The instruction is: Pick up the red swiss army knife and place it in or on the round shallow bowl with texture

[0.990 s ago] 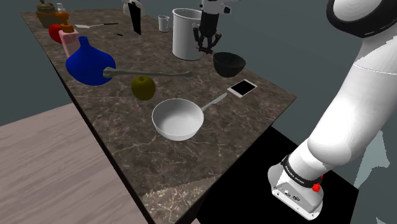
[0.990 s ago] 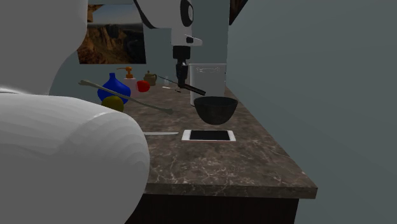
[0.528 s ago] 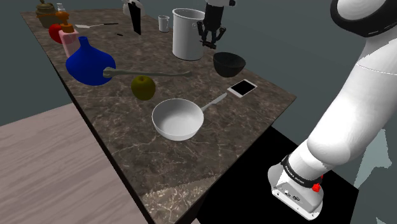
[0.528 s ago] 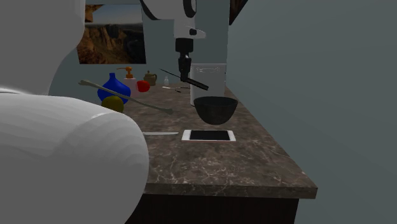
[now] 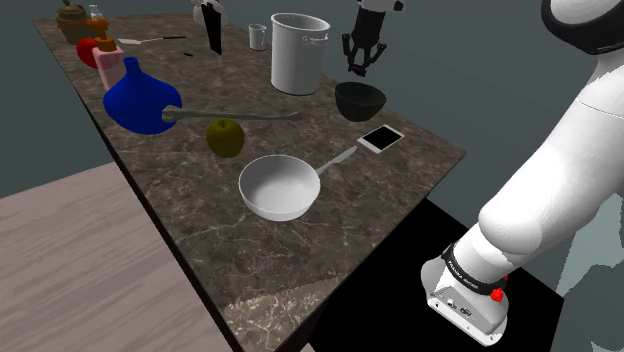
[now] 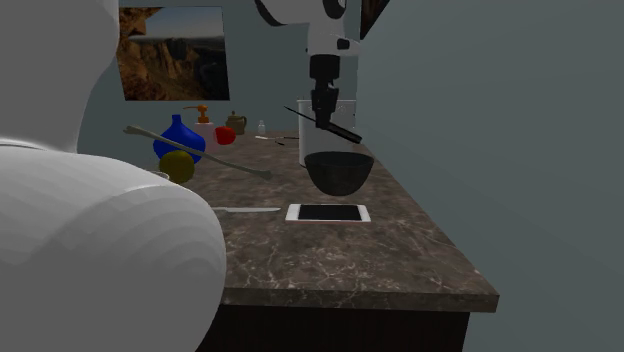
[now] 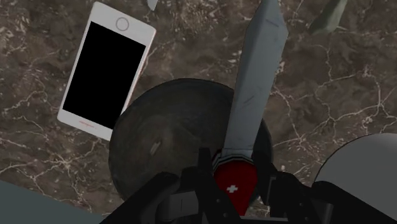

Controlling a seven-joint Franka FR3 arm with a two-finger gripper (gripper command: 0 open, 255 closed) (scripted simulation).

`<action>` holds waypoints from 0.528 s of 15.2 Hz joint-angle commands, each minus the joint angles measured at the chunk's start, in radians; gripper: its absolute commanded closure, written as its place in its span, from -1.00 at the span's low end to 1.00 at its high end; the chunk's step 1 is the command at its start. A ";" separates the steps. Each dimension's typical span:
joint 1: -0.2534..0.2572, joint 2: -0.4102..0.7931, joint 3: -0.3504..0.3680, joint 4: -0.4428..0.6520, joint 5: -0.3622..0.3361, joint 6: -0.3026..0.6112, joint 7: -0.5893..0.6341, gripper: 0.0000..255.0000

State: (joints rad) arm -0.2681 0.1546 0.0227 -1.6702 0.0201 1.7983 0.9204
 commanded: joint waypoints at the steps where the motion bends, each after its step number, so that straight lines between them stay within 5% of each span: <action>1: -0.025 -0.006 -0.018 -0.005 0.002 -0.001 -0.045 1.00; 8: -0.042 -0.003 -0.031 -0.080 0.004 0.076 -0.077 1.00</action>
State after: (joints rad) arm -0.3106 0.1470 -0.0084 -1.7445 0.0235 1.8631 0.8434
